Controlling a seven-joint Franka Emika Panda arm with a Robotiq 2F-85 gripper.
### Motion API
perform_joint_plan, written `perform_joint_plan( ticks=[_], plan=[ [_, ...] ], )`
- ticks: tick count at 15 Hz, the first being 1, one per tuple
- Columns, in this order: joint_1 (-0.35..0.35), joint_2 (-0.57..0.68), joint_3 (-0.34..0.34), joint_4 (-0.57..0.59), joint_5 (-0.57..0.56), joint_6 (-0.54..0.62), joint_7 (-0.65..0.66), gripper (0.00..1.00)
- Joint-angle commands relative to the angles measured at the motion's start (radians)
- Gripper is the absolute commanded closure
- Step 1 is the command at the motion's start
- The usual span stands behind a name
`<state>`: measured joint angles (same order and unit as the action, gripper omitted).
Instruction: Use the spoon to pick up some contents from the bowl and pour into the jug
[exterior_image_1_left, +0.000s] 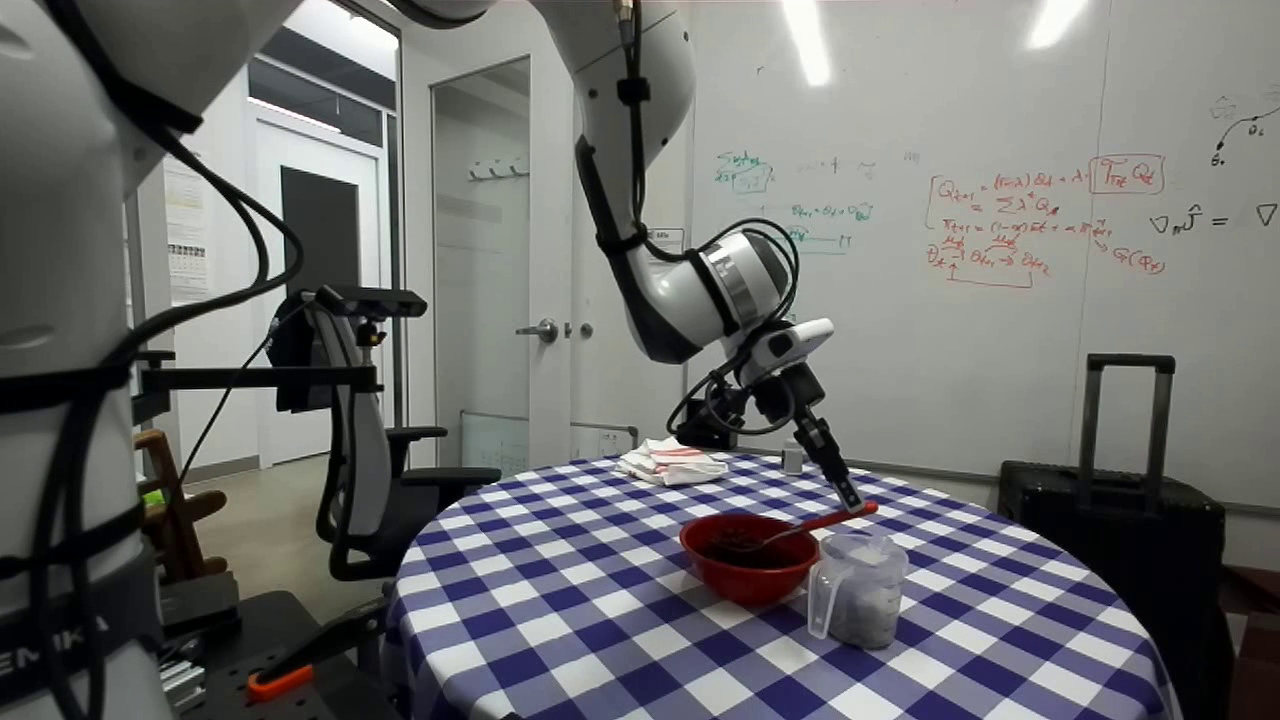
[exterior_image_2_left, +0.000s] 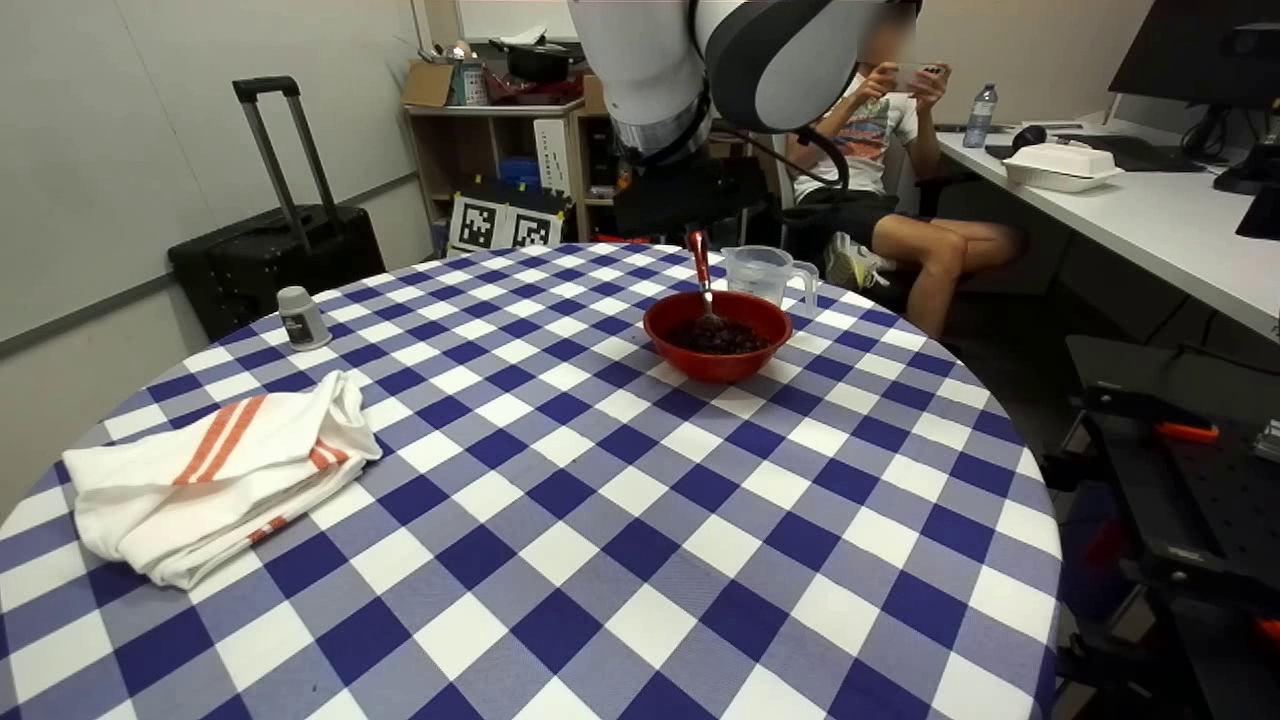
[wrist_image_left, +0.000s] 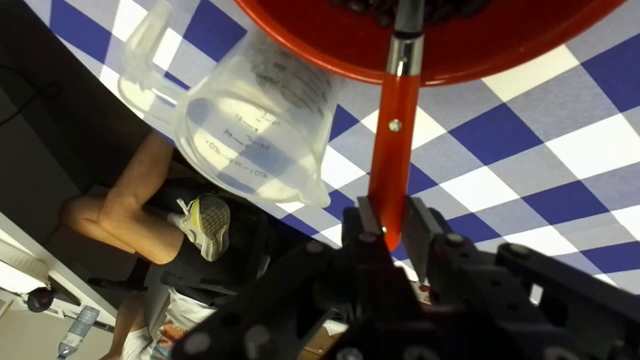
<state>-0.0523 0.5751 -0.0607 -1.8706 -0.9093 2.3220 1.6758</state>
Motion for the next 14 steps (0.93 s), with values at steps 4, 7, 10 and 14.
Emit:
perform_joint_plan(
  ticks=[4,7,10,14],
  plan=[
    [0.006,-0.009,-0.038,0.017,0.105,0.043,-0.154,0.95],
    [0.013,-0.011,-0.057,0.036,0.122,0.050,-0.189,0.95],
    [0.017,-0.018,-0.071,0.048,0.125,0.051,-0.219,0.95],
    [0.013,-0.031,-0.074,0.052,0.141,0.058,-0.296,0.95]
  ],
)
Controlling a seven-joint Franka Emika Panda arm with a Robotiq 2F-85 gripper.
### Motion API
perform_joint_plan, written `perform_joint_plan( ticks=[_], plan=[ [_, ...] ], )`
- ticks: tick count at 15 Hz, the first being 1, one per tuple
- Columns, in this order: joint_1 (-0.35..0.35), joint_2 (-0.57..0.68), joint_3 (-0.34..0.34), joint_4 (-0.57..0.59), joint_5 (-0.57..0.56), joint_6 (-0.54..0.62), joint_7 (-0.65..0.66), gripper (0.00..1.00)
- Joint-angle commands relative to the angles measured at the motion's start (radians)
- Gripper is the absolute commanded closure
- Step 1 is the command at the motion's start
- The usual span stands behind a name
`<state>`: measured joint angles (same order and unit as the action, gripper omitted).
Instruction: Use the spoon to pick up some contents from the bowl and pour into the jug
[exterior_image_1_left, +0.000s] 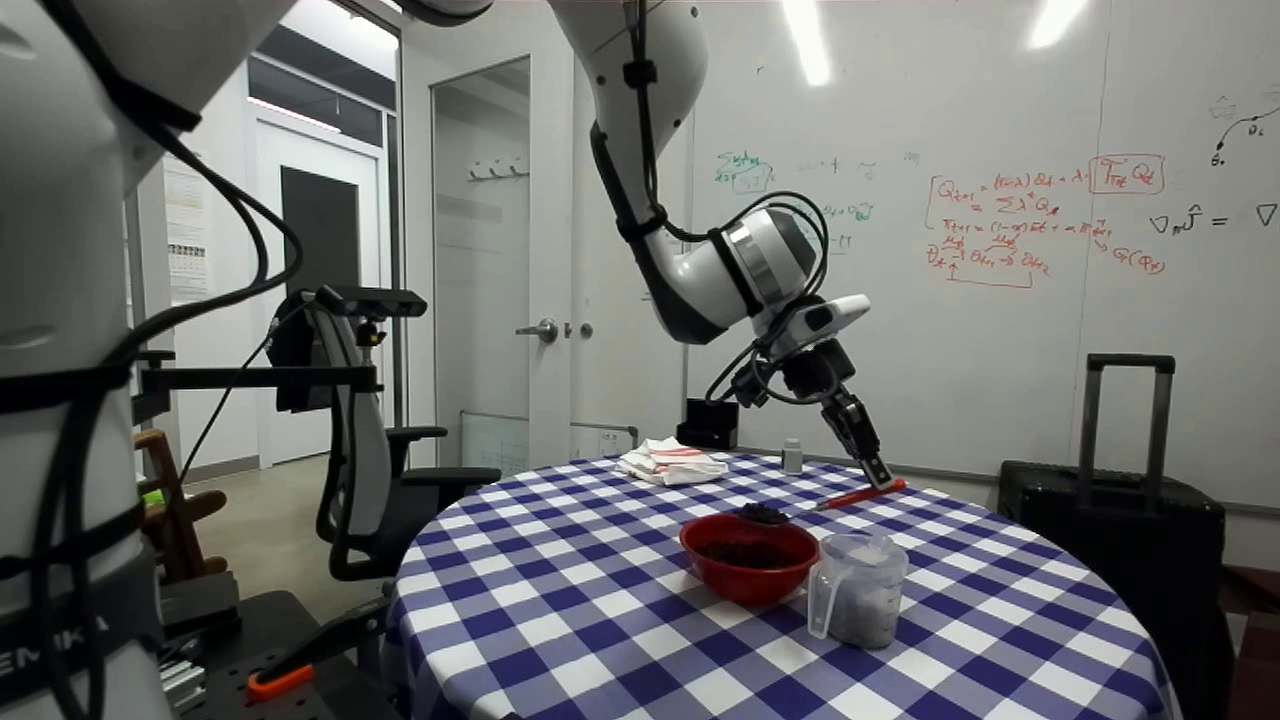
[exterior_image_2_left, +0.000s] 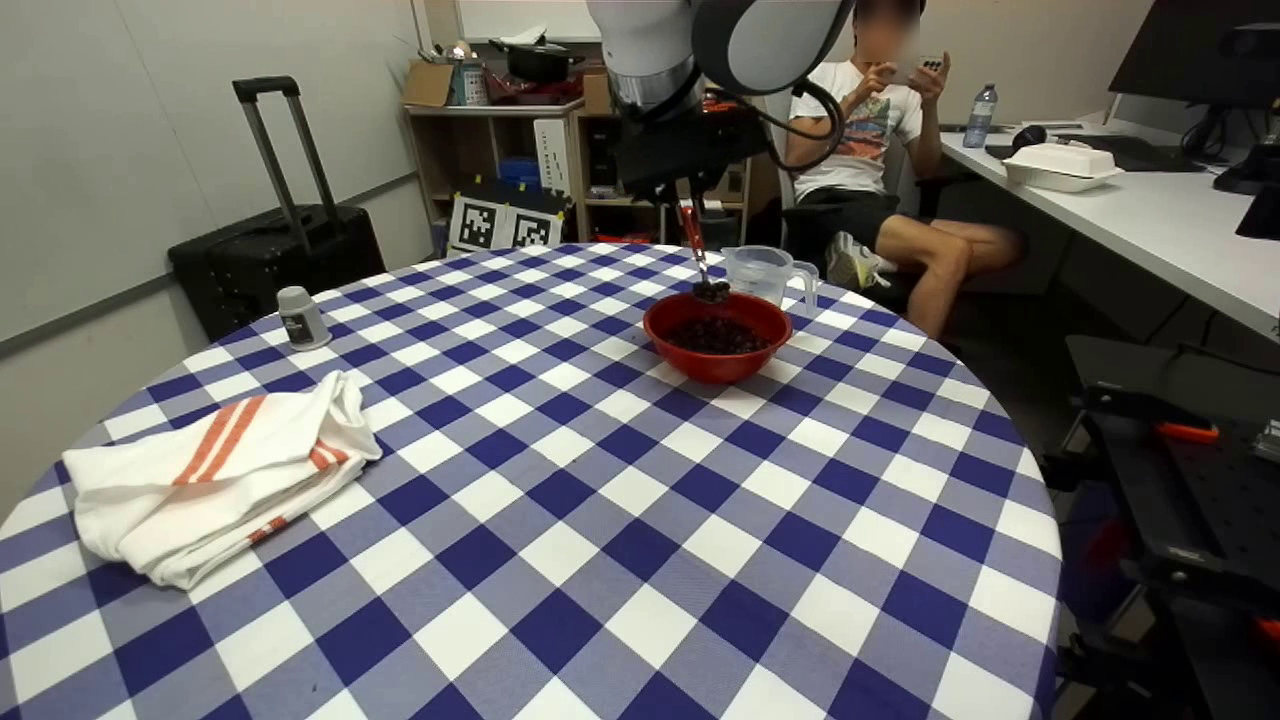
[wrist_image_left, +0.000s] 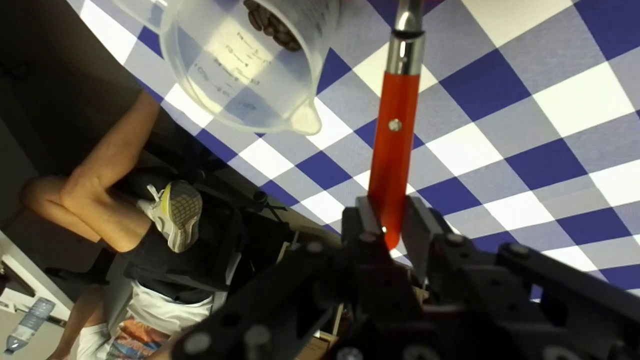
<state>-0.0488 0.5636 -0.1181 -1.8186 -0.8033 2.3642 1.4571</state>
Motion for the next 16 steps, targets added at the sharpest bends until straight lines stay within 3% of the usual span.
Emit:
perform_joint_plan(
  ticks=[1,7,16],
  plan=[
    [0.007,-0.025,-0.015,-0.001,0.042,0.019,-0.100,0.95],
    [0.009,-0.052,-0.039,-0.002,0.034,0.012,-0.170,0.95],
    [-0.002,-0.072,-0.102,-0.016,0.021,0.016,-0.146,0.95]
  ],
)
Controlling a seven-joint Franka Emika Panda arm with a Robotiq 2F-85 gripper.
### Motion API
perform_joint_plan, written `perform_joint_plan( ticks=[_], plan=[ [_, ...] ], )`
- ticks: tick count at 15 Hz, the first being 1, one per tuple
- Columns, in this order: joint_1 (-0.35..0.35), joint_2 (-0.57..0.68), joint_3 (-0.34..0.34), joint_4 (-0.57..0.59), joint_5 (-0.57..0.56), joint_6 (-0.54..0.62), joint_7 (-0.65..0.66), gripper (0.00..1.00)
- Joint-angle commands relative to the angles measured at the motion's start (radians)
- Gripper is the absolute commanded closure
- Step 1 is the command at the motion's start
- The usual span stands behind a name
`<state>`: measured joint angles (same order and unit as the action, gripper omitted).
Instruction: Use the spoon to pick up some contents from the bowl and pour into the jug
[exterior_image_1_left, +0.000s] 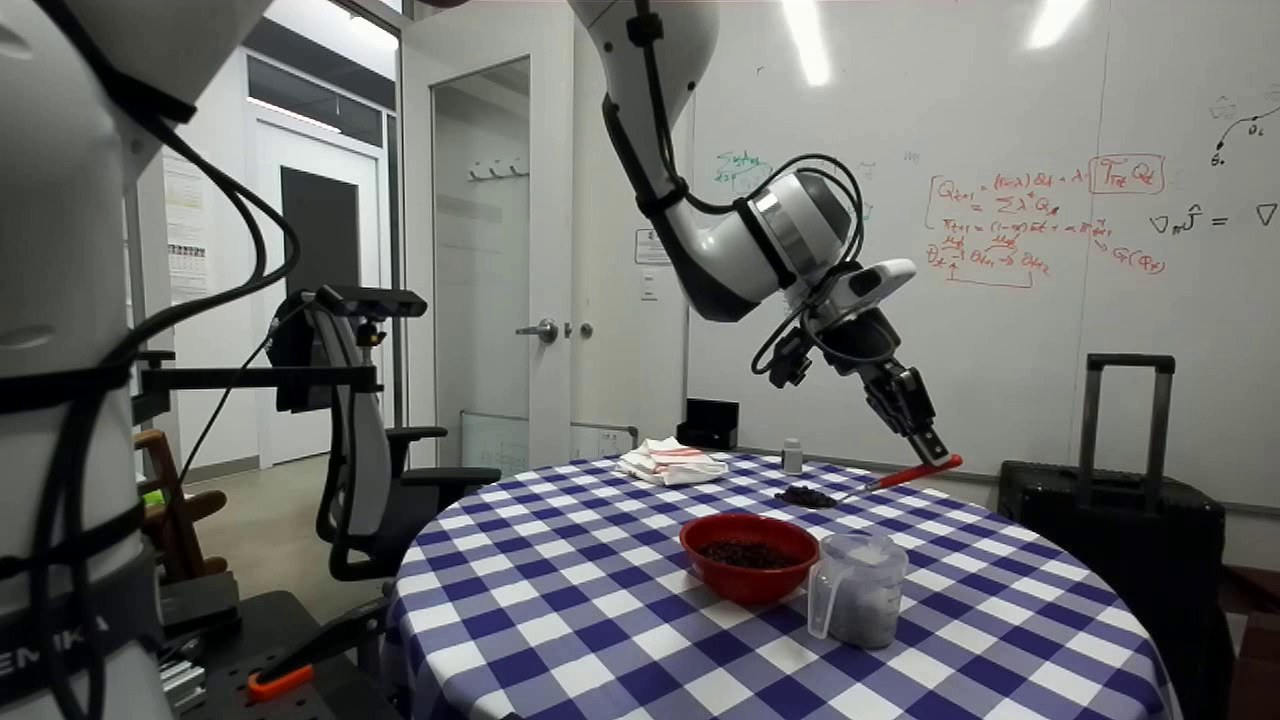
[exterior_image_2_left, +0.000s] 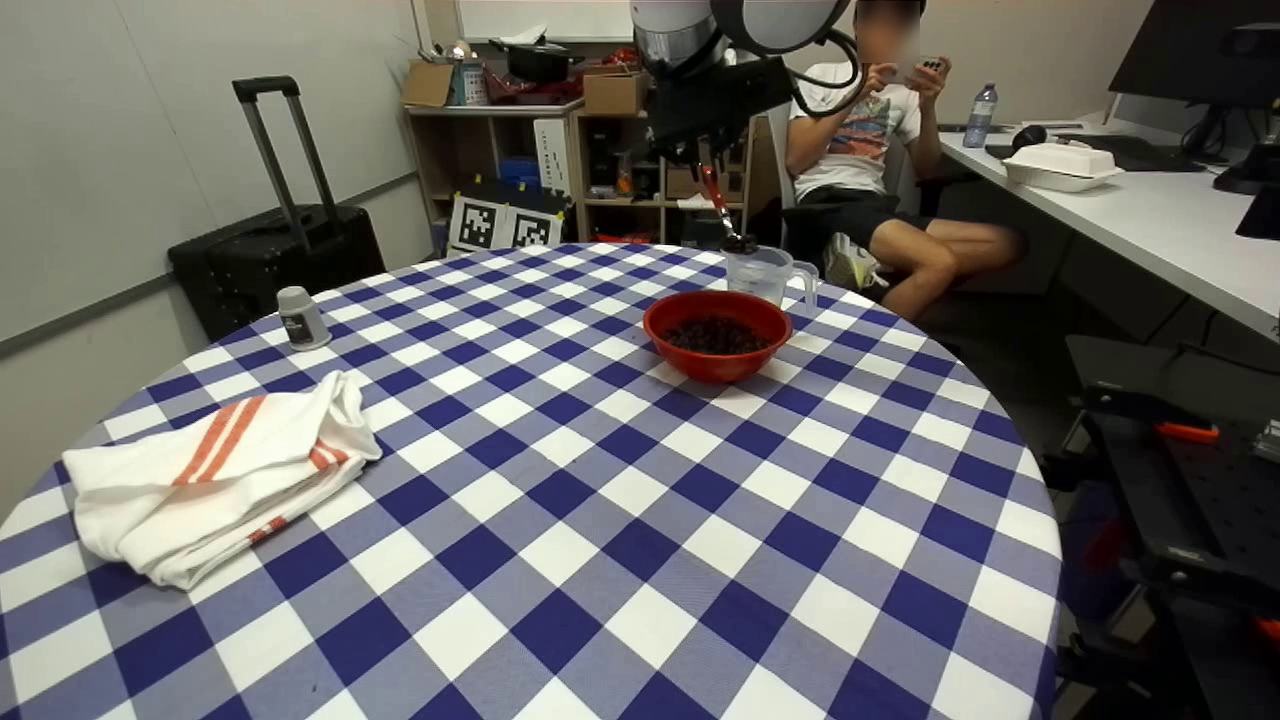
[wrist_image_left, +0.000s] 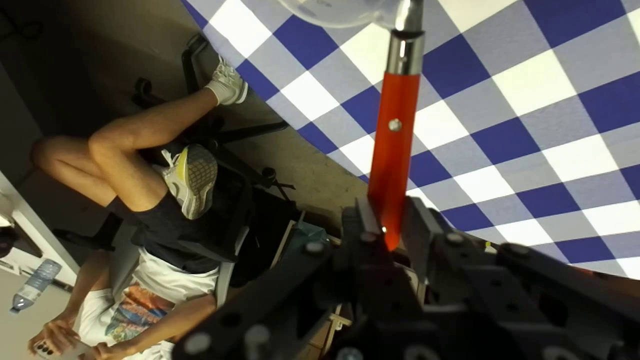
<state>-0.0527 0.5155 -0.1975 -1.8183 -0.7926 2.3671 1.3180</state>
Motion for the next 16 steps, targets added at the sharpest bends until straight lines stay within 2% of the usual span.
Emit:
perform_joint_plan(
  ticks=[1,9,16],
  plan=[
    [0.001,-0.026,-0.028,-0.018,0.010,0.014,-0.004,0.95],
    [0.000,-0.065,-0.067,-0.064,-0.014,0.024,0.029,0.95],
    [0.006,-0.076,-0.096,-0.085,-0.061,0.020,0.150,0.95]
  ],
)
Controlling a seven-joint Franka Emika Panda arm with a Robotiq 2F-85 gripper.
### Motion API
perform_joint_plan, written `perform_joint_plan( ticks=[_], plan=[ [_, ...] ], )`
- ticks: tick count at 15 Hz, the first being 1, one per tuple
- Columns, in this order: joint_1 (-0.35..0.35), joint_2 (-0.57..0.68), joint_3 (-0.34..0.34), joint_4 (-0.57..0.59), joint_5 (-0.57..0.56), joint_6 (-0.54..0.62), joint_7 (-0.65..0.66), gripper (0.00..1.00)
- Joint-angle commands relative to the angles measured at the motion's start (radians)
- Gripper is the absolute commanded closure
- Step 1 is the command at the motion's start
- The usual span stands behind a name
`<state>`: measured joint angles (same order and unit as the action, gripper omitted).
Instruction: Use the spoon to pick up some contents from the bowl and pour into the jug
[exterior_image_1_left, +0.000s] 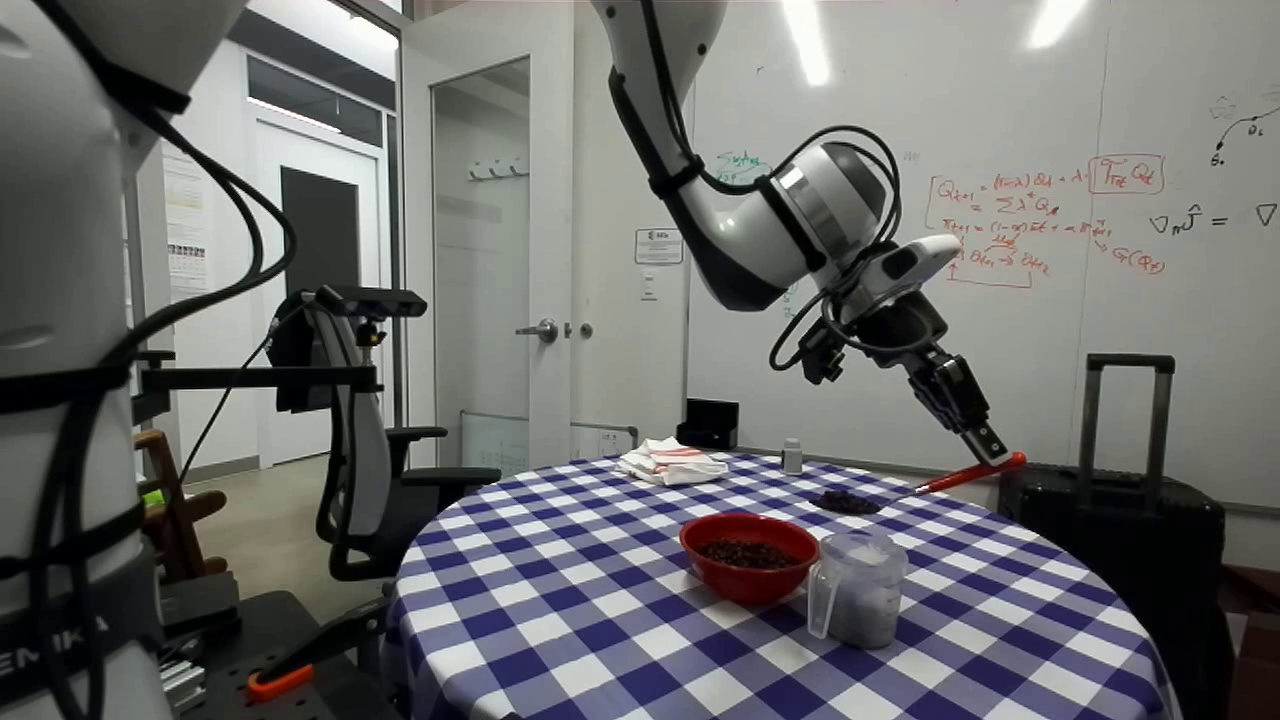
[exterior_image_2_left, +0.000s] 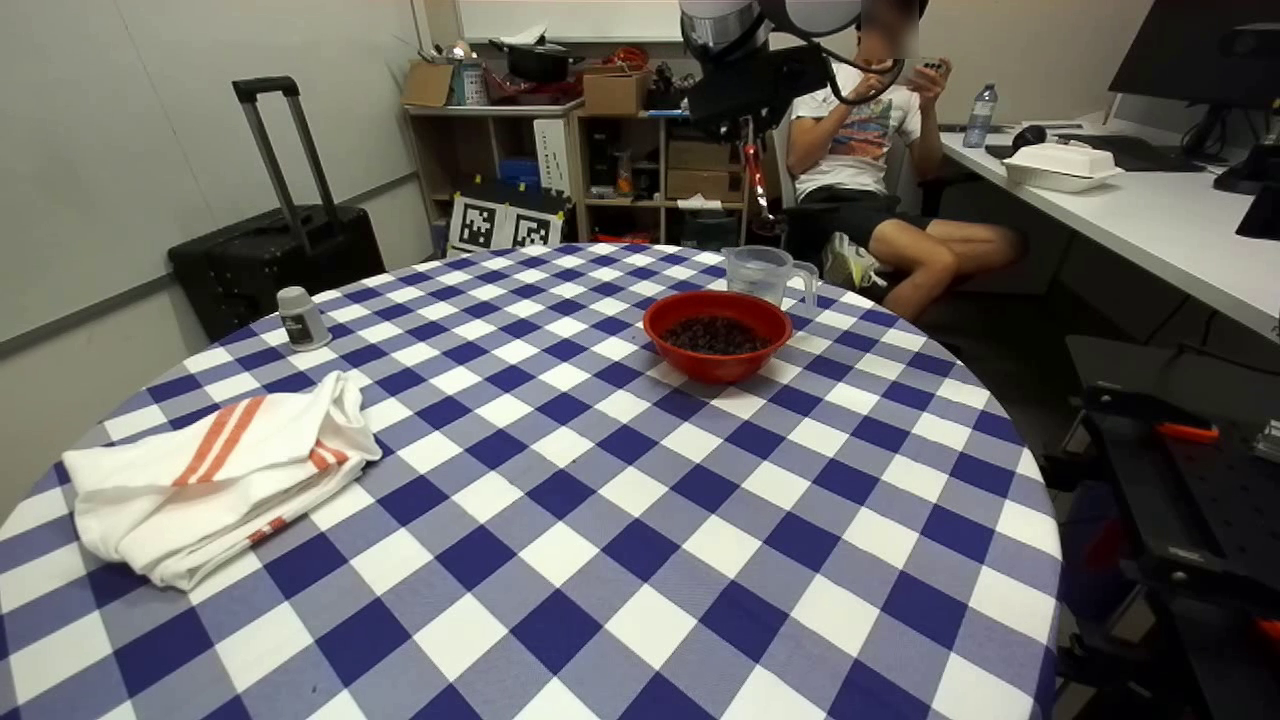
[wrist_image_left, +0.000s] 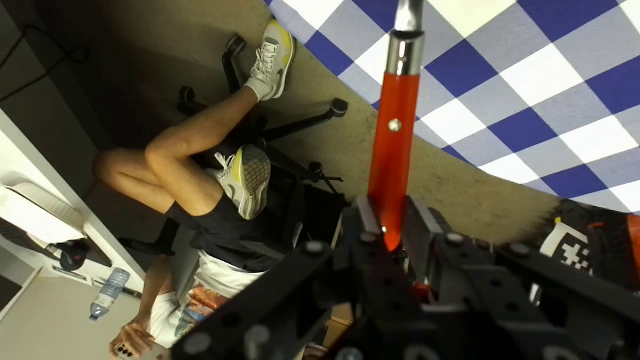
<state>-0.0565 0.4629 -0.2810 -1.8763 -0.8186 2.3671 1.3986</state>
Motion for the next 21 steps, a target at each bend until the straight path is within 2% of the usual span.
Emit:
perform_joint_plan(
  ticks=[1,5,16,21],
  plan=[
    [0.011,-0.019,-0.013,-0.024,-0.046,0.017,0.085,0.95],
    [0.018,-0.012,-0.011,-0.022,-0.128,-0.002,0.164,0.95],
    [0.030,0.003,0.015,-0.005,-0.283,-0.046,0.278,0.95],
    [0.034,0.012,0.052,-0.002,-0.386,-0.099,0.324,0.95]
  ],
)
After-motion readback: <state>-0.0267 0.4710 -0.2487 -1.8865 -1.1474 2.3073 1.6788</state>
